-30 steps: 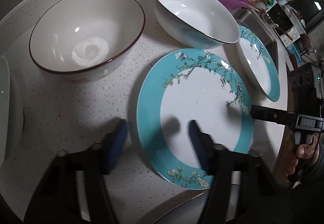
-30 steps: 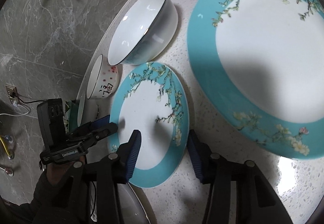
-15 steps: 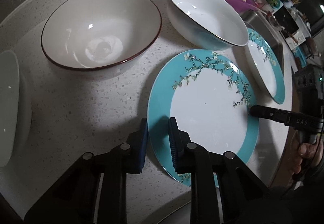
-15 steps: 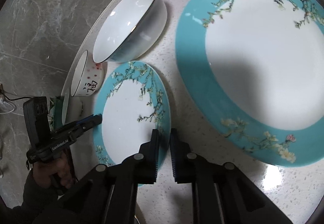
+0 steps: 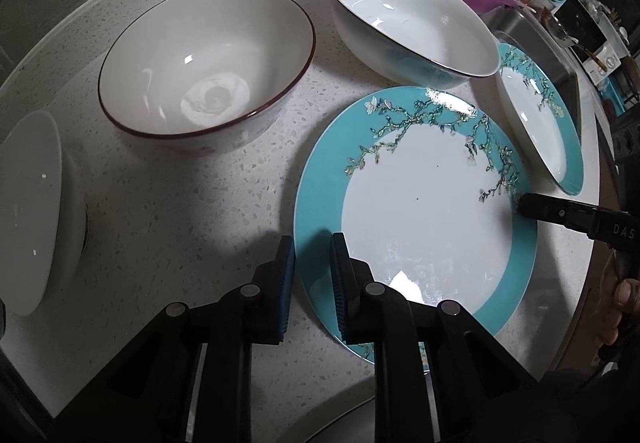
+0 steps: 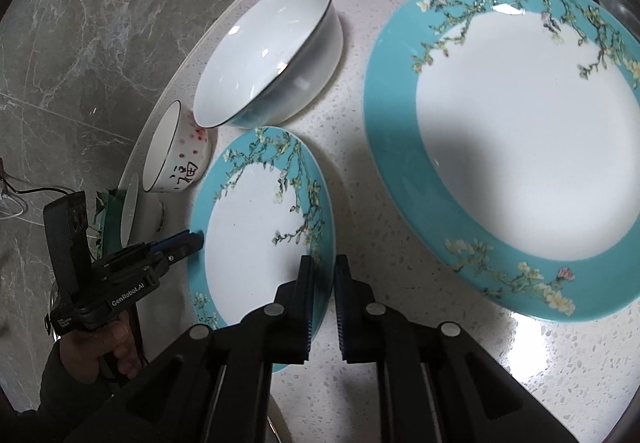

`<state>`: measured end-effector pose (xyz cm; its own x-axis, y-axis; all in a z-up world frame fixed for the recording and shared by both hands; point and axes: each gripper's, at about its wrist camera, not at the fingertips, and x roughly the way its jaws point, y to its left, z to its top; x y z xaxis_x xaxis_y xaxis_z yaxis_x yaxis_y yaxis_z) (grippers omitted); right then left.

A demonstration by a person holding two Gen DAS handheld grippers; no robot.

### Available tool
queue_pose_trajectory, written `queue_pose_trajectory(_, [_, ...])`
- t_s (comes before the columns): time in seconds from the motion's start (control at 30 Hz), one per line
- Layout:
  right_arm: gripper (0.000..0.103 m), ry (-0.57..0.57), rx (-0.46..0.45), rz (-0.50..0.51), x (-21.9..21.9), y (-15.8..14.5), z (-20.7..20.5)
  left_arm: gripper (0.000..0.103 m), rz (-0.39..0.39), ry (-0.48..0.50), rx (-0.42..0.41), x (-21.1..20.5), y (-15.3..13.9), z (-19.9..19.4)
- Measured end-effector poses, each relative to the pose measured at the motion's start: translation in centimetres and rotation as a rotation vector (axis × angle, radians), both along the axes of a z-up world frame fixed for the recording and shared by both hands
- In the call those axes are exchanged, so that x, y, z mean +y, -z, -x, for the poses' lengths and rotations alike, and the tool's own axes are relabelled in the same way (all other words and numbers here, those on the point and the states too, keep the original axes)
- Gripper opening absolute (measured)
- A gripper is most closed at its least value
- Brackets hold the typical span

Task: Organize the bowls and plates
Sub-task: 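Lift the teal floral plate with both tools and lower it onto the grey plate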

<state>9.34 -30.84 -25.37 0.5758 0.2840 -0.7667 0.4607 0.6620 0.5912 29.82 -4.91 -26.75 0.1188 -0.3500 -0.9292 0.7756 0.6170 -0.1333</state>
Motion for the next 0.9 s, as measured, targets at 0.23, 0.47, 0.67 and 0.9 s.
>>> queue_pose_trajectory(0.23, [0.012,0.016,0.005,-0.020,-0.3,0.0,0.1,0.013,0.006,-0.006,-0.001,0.4,-0.4,0.3])
queue_pose_trajectory(0.47, [0.012,0.028,-0.002,-0.041,-0.7,-0.3,0.5,0.013,0.010,-0.007,-0.004,0.7,-1.4,0.4])
queue_pose_trajectory(0.67, [0.012,0.032,-0.009,-0.045,-0.9,-1.0,0.9,0.013,0.022,-0.011,-0.002,0.8,-2.8,0.7])
queue_pose_trajectory(0.9, [0.012,0.027,-0.029,-0.038,-0.6,-2.5,1.7,0.013,0.045,-0.014,-0.015,1.8,-5.0,2.4])
